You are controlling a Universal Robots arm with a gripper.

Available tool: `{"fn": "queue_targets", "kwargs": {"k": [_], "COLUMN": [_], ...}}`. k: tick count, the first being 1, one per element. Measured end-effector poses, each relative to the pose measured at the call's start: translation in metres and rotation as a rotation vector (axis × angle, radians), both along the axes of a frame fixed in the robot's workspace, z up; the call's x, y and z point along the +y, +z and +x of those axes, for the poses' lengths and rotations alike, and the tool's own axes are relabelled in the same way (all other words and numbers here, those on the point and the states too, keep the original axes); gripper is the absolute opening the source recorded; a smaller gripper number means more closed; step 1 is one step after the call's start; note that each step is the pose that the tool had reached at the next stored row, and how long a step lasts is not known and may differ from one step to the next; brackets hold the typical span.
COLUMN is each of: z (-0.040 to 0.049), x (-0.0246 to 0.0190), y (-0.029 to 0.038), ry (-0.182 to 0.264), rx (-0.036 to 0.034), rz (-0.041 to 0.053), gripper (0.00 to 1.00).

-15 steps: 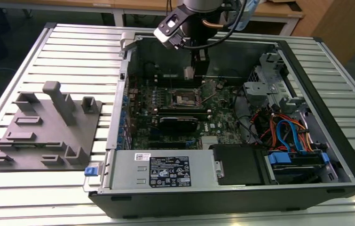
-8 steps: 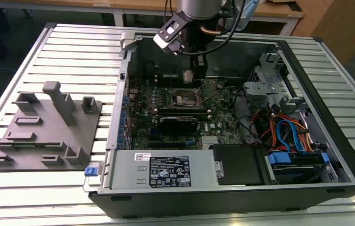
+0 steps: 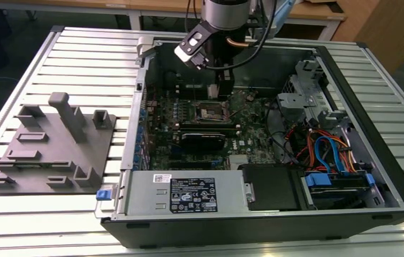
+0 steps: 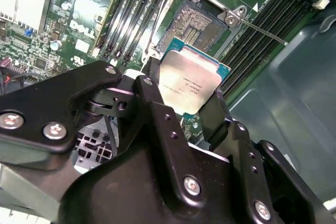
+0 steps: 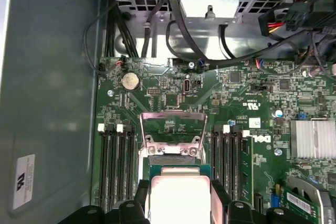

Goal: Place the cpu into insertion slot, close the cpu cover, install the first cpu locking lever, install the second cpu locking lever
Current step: 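Place the cpu into insertion slot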

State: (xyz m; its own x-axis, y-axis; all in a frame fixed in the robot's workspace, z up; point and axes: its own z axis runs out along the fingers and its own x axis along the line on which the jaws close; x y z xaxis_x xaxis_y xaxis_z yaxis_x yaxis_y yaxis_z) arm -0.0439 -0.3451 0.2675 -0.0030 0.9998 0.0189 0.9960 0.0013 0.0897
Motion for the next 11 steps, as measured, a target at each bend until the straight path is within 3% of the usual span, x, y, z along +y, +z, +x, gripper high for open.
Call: {"fn": "queue_targets", "kwargs": {"k": [11], "z": [0.0], "x": [0.0], "y": [-0.0015], "ry": [0.001], "rx": [0.0], "rz": [0.0], "gripper": [0.54]}}
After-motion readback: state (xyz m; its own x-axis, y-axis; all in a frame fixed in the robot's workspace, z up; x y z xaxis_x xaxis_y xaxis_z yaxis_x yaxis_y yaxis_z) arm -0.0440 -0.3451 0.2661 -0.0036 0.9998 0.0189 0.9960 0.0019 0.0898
